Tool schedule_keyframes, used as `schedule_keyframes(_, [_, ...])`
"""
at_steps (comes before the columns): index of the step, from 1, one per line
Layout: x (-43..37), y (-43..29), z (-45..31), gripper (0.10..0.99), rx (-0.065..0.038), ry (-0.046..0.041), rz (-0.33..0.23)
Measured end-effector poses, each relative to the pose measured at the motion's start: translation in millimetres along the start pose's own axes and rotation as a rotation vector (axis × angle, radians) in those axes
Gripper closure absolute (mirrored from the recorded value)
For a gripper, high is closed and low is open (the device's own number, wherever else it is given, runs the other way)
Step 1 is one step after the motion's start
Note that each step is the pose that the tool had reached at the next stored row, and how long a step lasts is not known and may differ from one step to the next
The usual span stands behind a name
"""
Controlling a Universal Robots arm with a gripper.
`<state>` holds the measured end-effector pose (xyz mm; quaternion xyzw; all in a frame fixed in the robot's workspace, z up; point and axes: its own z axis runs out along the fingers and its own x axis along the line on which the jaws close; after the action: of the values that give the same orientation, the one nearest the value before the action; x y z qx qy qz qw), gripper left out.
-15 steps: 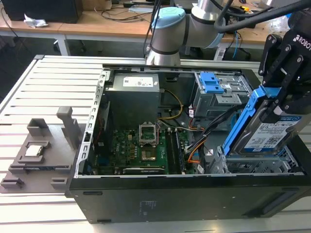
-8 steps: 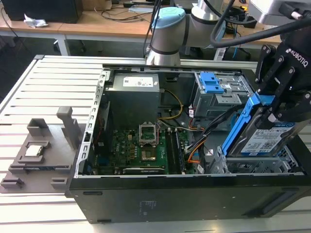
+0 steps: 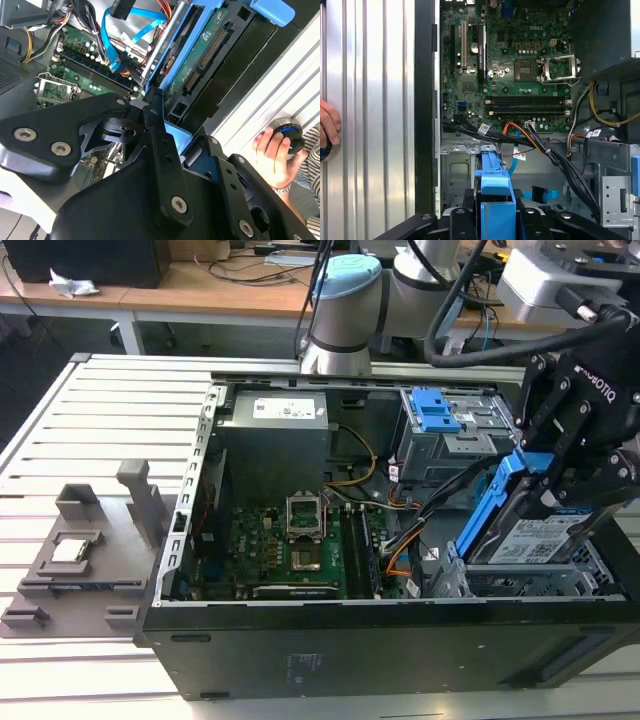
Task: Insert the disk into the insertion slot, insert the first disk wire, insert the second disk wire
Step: 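Insert the disk into the insertion slot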
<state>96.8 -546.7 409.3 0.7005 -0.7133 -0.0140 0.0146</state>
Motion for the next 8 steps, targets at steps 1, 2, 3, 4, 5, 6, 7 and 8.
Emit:
schedule_keyframes(1, [0.0,-0.1,2.7,0.722,0.000,-0.0001,0.000])
schedule_keyframes(2, [0.0,-0.2,4.7,0.722,0.000,0.0000,0.000])
schedule_keyframes(3, [0.0,-0.2,6.5,0.722,0.000,-0.0001,0.000])
schedule_keyframes(4, [0.0,-0.3,7.7,0.722,0.000,-0.0001,0.000])
schedule_keyframes(5, [0.0,-0.4,10.1,0.722,0.000,0.0000,0.000])
schedule_keyframes(6, [-0.1,-0.5,11.7,0.722,0.000,-0.0001,0.000])
schedule_keyframes(7, [0.0,-0.5,11.9,0.722,0.000,0.0000,0.000])
schedule_keyframes(8, [0.0,-0.5,11.9,0.722,0.000,0.0002,0.000])
